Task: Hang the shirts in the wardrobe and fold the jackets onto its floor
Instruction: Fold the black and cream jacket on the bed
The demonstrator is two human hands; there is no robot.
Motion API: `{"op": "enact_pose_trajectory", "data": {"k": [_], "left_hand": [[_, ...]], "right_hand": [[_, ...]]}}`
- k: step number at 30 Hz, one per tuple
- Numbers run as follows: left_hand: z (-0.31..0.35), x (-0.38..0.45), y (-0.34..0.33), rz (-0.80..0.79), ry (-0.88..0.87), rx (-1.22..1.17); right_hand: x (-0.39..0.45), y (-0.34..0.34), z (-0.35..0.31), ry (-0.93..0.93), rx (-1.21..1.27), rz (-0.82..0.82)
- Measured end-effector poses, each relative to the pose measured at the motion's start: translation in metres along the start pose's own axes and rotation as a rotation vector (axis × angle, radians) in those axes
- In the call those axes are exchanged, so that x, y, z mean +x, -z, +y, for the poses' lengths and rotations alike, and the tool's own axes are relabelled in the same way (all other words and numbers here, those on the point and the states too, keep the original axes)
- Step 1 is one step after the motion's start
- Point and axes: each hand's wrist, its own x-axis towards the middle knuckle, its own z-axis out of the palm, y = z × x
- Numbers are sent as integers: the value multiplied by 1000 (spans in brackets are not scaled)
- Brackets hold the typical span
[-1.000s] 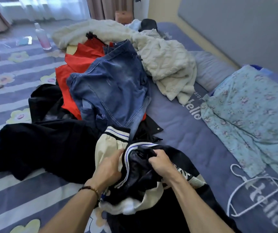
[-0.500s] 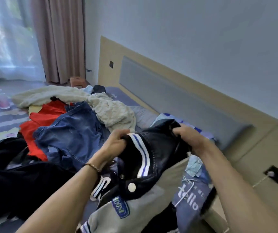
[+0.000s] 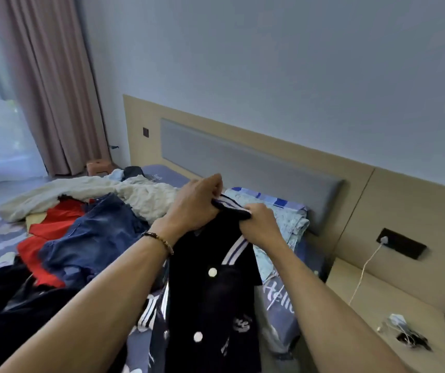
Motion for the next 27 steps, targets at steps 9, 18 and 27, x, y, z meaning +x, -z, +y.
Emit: {"op": "enact_pose_trajectory", "data": {"k": [9,18,27], "left_hand": [[-8,-90,-40,-246,505,128],[53,-114,22,62,758,656],[112,-113,72,460,1012,-115]], "right_hand": [[11,88,-30,341,24,129],[-19,132,16,237,-452,148],[-54,132,-16,-166,754,-361]]}}
